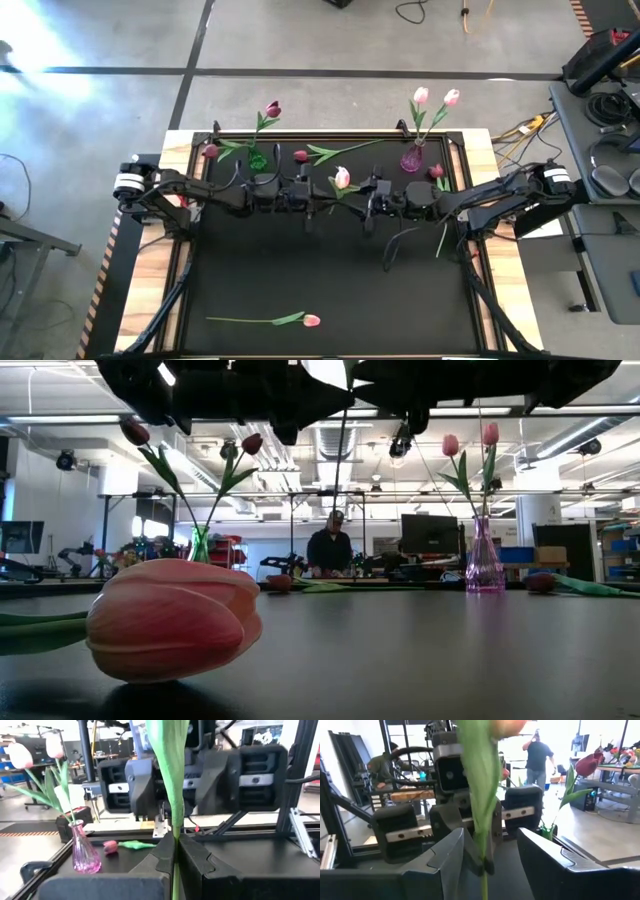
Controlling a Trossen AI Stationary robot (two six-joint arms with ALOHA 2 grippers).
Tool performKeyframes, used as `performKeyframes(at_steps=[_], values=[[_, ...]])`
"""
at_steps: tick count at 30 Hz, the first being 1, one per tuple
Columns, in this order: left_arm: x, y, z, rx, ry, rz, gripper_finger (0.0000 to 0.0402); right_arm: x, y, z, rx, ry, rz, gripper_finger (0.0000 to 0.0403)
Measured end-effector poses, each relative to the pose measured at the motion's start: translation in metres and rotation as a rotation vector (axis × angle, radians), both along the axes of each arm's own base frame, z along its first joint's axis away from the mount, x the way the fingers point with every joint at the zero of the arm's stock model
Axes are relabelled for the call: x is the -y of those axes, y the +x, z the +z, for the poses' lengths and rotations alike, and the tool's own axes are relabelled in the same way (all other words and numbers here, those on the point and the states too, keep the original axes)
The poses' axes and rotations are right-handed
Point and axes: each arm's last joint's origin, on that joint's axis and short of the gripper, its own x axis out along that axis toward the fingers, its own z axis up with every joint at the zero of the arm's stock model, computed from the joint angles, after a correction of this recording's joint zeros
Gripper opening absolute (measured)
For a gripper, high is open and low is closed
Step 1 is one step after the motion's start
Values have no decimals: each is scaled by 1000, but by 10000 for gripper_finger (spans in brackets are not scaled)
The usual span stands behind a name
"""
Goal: Sort flowers into vase by color
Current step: Put the pink flower into the violet vase
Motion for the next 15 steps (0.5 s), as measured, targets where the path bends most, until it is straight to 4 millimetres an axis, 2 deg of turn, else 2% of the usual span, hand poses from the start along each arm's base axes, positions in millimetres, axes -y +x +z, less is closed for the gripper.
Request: performKeyframes(at_steps=[7, 15], values=[[0, 0, 0, 7, -12, -3, 0, -1, 4, 3, 1, -24, 13, 154], [0, 0, 0, 7, -21, -4, 0, -2, 5, 6, 4, -27, 47, 85]])
